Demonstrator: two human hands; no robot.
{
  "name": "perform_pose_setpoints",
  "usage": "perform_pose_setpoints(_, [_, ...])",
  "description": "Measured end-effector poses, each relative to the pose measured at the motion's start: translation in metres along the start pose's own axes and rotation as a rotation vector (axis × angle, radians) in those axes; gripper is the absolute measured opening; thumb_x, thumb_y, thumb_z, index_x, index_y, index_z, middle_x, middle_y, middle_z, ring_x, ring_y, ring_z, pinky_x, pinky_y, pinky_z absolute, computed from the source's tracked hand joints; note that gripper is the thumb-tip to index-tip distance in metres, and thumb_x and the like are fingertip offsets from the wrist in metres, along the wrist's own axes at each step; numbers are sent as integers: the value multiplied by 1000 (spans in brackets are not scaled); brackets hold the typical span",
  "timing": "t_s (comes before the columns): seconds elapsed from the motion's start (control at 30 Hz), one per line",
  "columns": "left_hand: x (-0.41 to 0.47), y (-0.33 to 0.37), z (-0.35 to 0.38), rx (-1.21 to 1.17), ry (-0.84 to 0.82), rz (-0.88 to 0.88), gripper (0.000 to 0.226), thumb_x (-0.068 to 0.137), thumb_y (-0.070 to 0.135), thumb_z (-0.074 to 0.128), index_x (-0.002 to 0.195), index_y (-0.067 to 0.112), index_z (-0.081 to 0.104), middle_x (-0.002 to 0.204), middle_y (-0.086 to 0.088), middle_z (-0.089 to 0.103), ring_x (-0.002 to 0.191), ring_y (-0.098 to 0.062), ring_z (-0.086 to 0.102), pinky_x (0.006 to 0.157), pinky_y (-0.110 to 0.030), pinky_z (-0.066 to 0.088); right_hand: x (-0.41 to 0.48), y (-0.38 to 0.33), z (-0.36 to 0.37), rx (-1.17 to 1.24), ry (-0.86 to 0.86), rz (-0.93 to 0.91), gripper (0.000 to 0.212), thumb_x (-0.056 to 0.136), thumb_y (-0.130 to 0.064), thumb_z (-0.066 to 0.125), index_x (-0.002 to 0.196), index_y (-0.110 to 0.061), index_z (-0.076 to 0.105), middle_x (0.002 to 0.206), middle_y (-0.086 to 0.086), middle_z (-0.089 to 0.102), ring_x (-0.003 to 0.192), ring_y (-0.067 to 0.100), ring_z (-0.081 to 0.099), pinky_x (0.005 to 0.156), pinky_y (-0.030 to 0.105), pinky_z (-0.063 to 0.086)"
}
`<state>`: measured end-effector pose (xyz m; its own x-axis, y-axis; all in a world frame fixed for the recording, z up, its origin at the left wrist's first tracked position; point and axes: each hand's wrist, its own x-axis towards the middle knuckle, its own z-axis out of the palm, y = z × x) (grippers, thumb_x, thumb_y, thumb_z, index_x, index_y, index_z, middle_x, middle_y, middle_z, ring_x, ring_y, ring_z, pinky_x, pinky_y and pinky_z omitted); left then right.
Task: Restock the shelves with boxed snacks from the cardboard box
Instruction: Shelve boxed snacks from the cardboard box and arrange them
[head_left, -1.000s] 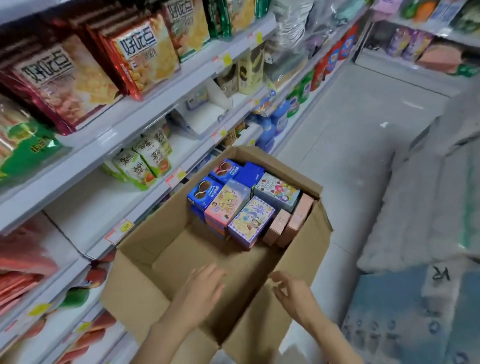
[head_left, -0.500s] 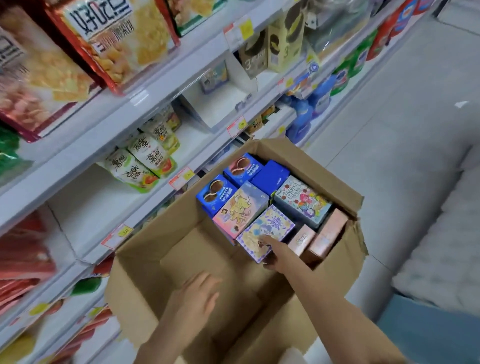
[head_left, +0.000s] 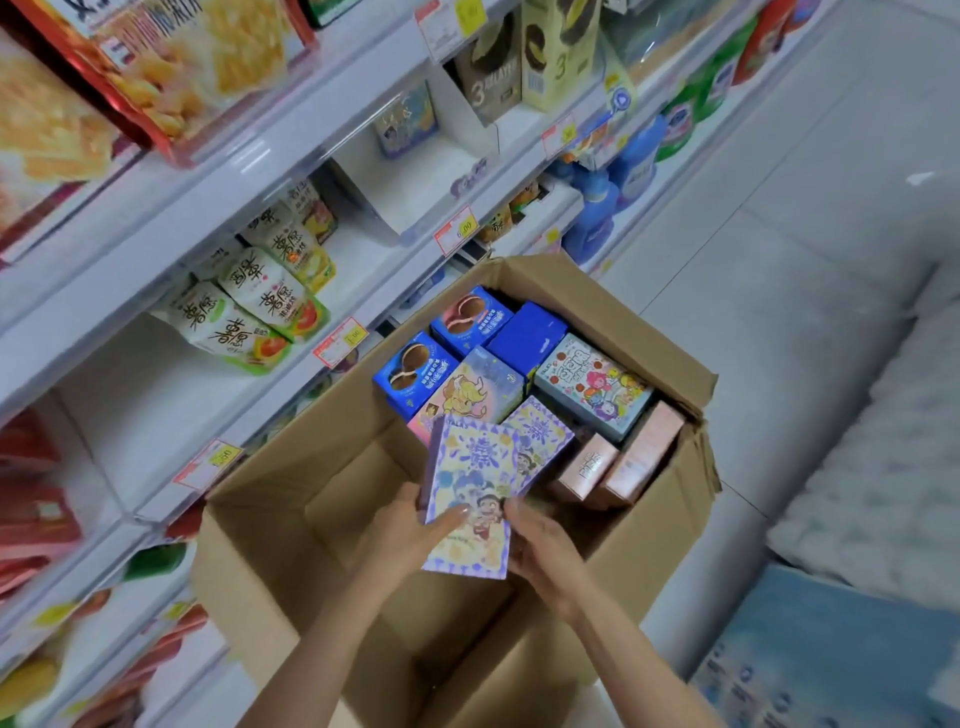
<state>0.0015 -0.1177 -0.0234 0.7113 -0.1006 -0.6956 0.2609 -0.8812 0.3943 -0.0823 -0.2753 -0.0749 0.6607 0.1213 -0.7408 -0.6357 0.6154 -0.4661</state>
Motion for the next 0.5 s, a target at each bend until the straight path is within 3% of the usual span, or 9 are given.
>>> perform_pose_setpoints(0.1, [-6, -4, -4, 143, 126, -41, 57, 72, 65, 63, 101, 19, 49, 92, 7, 66, 86, -19, 64, 70, -31, 49, 39, 3, -7, 77, 268, 33, 44, 85, -45, 60, 117, -15, 56, 111, 4, 61, 101, 21, 59, 81, 33, 51])
perform_pose_setpoints(0.17, [-11, -6, -9, 157, 187, -52, 49, 77, 59, 63, 100, 19, 48, 89, 8, 64, 80, -16, 63, 64, -28, 45, 66, 1, -14, 138, 436, 143, 47, 88, -37, 63, 125, -9, 52, 115, 12, 53, 106, 27, 55, 87, 36, 50])
perform_pose_setpoints(0.3, [-17, -20, -17, 130, 234, -101, 43, 79, 56, 62, 99, 21, 45, 86, 9, 59, 74, -13, 57, 62, -27, 42, 95, -4, -19, 310, 451, 230, 48, 83, -24, 70, 124, -3, 54, 108, 12, 53, 89, 26, 56, 84, 37, 50])
perform_pose_setpoints(0.43, [-21, -40, -20, 72, 241, -172, 44, 80, 54, 61, 102, 21, 42, 92, 4, 62, 86, -20, 64, 76, -33, 52, 97, -5, -18, 269, 490, 226, 43, 82, -20, 71, 119, -6, 53, 87, 8, 53, 77, 23, 55, 90, 40, 48])
perform_pose_setpoints(0.5, [-24, -46, -19, 74, 245, -186, 41, 82, 51, 61, 101, 20, 41, 92, 2, 60, 88, -22, 64, 76, -32, 51, 98, -7, -17, 288, 482, 209, 48, 79, -17, 72, 121, -6, 53, 87, 7, 57, 75, 21, 56, 82, 38, 52])
